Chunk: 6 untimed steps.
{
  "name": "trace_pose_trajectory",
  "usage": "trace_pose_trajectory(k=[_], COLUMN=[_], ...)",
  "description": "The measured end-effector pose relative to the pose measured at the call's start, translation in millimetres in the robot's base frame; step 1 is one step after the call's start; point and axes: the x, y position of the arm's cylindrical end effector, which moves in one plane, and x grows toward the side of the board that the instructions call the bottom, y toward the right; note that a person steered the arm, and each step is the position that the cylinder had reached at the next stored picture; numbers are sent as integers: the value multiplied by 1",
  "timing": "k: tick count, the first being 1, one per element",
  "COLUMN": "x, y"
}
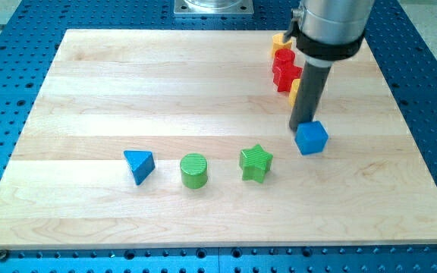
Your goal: Move the arm to the bottom left of the blue triangle
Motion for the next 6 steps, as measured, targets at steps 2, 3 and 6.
trace_pose_trajectory(k=[2,3,6], x=[30,26,-6], y=[32,53,-191])
